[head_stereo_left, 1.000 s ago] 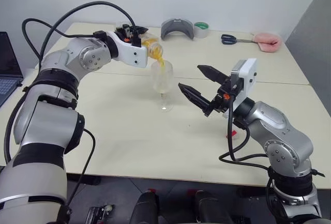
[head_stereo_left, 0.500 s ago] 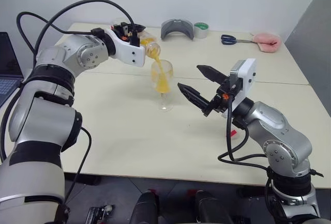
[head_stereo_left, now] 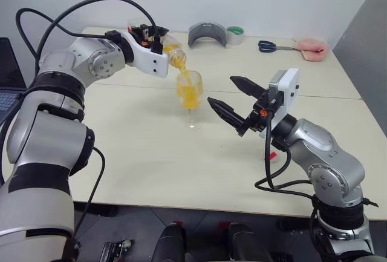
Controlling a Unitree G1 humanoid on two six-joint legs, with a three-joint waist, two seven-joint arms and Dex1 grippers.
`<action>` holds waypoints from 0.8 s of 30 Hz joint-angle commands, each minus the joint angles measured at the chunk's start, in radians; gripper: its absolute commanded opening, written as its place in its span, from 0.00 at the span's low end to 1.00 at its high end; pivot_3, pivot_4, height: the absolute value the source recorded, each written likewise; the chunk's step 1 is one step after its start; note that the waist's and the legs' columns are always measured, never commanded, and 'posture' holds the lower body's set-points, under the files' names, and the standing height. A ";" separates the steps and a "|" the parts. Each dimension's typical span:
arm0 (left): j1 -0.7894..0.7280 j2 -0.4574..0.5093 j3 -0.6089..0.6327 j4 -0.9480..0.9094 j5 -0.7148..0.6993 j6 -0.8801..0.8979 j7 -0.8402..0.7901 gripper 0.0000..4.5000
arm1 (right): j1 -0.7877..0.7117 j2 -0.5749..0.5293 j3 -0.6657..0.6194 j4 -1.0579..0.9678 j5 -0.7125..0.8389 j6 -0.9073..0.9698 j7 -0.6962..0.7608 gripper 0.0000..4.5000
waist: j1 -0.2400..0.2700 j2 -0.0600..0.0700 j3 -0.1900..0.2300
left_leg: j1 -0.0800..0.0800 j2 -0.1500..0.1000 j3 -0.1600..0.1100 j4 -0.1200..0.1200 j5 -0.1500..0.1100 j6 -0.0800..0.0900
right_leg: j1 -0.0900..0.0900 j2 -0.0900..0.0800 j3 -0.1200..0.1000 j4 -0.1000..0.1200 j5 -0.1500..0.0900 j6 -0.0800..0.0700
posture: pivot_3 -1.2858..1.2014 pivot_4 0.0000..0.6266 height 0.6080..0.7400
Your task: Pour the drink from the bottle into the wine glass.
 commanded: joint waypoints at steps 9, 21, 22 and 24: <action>-0.053 0.020 -0.005 -0.007 0.003 0.004 0.040 0.36 | -0.013 -0.009 -0.008 -0.024 -0.005 -0.010 0.012 1.00 | 0.000 0.000 0.000 | 0.000 0.000 0.000 0.000 0.000 0.000 | 0.000 0.000 0.000 0.000 0.000 0.000 | 0.52 0.24 1.00; -0.057 0.019 -0.015 -0.006 0.019 -0.003 0.051 0.36 | -0.011 -0.013 -0.005 -0.038 -0.003 -0.005 0.011 1.00 | 0.000 0.000 0.000 | 0.000 0.000 0.000 0.000 0.000 0.000 | 0.000 0.000 0.000 0.000 0.000 0.000 | 0.52 0.24 1.00; -0.057 0.019 -0.015 -0.006 0.018 -0.004 0.051 0.36 | -0.010 -0.013 -0.005 -0.039 -0.003 -0.006 0.011 1.00 | 0.000 0.000 0.000 | 0.000 0.000 0.000 0.000 0.000 0.000 | 0.000 0.000 0.000 0.000 0.000 0.000 | 0.52 0.24 1.00; -0.057 0.019 -0.014 -0.007 0.016 -0.005 0.050 0.36 | -0.007 -0.013 -0.005 -0.039 -0.003 -0.008 0.013 1.00 | 0.000 0.000 0.000 | 0.000 0.000 0.000 0.000 0.000 0.000 | 0.000 0.000 0.000 0.000 0.000 0.000 | 0.52 0.24 1.00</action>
